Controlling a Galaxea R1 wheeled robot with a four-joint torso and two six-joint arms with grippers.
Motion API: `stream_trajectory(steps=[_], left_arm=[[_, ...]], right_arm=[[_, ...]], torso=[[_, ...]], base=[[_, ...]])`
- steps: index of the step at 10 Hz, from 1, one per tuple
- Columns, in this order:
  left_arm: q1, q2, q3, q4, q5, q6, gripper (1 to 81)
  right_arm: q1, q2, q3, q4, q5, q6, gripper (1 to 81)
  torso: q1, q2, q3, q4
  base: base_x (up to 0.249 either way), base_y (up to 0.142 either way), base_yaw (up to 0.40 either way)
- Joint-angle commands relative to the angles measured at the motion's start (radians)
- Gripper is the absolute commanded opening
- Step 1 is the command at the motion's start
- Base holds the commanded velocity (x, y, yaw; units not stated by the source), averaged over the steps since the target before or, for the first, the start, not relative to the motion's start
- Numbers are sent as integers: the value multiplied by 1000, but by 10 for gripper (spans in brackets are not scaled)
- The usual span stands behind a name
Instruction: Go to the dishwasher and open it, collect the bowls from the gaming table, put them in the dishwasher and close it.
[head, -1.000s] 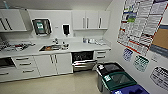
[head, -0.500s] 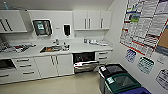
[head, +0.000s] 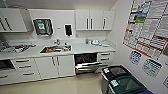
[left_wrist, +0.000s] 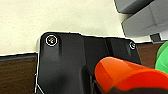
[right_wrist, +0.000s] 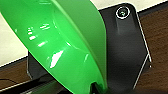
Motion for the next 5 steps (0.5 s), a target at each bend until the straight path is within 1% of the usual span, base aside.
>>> stream_trajectory(steps=[1, 3, 5], left_arm=[[-39, -15, 1, 5, 30, 1, 10], [-39, -15, 0, 5, 30, 1, 10], [-39, -14, 0, 3, 30, 1, 10]], right_arm=[[36, 7, 8, -14, -58, -6, 10], [36, 7, 8, -14, -58, -6, 10], [36, 7, 8, -14, -58, -6, 10]], torso=[[0, 0, 0, 0], [0, 0, 0, 0], [-2, -1, 0, 0]], base=[[98, 81, 0], [110, 80, 0], [145, 65, 0]])
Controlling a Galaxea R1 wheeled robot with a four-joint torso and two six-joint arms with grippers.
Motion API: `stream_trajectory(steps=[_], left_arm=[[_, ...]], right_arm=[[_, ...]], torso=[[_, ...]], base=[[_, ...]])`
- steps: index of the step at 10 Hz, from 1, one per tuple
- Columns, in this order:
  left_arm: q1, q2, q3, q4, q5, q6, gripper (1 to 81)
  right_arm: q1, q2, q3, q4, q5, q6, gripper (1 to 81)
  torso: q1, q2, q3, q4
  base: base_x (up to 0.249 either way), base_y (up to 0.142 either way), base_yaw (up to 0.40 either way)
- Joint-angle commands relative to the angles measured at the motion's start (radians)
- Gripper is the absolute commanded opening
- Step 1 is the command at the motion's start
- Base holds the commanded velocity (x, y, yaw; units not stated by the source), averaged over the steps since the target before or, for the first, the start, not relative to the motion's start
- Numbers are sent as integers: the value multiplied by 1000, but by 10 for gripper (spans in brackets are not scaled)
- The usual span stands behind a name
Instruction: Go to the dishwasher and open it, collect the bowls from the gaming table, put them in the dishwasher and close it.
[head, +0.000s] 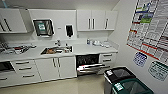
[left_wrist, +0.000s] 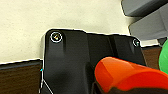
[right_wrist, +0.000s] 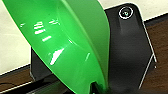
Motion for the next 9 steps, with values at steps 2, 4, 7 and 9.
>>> stream_trajectory(steps=[2, 4, 7, 9], left_arm=[[-47, -5, 7, 4, 27, 2, 10], [-47, -7, 7, 3, 27, 2, 10], [-47, -7, 7, 3, 27, 2, 10], [-47, -7, 9, 3, 27, 2, 10]], right_arm=[[43, -4, 6, -15, -77, -8, 10], [43, -4, 6, -15, -77, -8, 10], [42, -2, 6, -15, -77, -8, 10], [43, -1, 6, -15, -77, -8, 10]], torso=[[1, 1, 0, 0], [1, 1, 0, 0], [1, 1, 0, 0], [1, 1, 0, 0]], base=[[158, 62, 0], [159, 30, 0], [160, 0, 0], [159, 0, 0]])
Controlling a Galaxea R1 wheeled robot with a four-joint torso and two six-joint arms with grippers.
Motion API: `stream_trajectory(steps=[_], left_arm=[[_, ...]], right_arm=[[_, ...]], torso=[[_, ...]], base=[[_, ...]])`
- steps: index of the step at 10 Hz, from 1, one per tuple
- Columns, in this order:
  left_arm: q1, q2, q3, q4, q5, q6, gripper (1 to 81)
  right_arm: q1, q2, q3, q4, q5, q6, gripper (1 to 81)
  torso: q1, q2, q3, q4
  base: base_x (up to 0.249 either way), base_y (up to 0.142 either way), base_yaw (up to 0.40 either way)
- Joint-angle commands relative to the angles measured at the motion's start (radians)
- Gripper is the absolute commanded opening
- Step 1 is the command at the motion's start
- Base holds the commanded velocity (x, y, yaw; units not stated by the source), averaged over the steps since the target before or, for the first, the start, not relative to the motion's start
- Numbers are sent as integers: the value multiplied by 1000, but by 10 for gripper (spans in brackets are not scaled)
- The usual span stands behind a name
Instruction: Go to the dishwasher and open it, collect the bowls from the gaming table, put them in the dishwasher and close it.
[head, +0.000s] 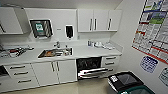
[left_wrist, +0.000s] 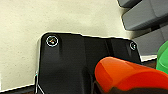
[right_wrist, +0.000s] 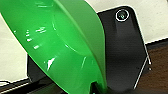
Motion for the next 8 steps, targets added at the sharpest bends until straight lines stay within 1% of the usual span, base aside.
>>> stream_trajectory(steps=[1, 8], left_arm=[[-39, -12, 0, 3, 31, 2, 10], [-39, -11, 0, 3, 31, 2, 10]], right_arm=[[36, 9, 9, -12, -69, -6, 10], [42, 9, 9, -14, -69, -8, 10]], torso=[[0, 0, 0, 0], [0, 0, 0, 0]], base=[[159, 0, 0], [155, 73, 0]])
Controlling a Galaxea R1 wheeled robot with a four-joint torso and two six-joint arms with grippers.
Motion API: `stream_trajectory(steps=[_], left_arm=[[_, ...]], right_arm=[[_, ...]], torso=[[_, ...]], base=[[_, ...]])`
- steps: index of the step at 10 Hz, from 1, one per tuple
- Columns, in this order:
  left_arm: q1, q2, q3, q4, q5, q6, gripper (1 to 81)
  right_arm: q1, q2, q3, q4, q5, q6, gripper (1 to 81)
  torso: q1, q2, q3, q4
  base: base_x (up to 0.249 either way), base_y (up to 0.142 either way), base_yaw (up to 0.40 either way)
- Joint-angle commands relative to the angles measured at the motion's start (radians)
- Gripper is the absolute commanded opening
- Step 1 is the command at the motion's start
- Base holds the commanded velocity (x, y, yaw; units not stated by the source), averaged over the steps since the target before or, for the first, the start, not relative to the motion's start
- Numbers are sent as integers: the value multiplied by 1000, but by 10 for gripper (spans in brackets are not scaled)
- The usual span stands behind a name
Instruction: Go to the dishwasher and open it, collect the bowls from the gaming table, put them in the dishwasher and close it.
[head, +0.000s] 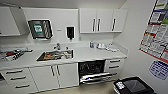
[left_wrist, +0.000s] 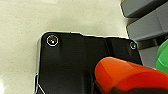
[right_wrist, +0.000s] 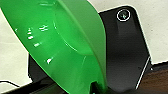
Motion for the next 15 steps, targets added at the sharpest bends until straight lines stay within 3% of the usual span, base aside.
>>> stream_trajectory(steps=[1, 4, 15], left_arm=[[-39, -13, 0, 2, 32, 2, 10], [-39, -13, 0, 2, 32, 2, 10], [-39, -14, 0, -1, 32, 2, 10]], right_arm=[[39, 4, 9, -12, -69, -8, 10], [35, 2, 9, -12, -68, -8, 10], [38, 5, 9, -12, -68, -8, 10]], torso=[[0, 0, 0, 0], [0, 0, 0, 0], [0, -1, 0, 0]], base=[[155, 75, 0], [170, 65, 0], [184, 0, 0]])
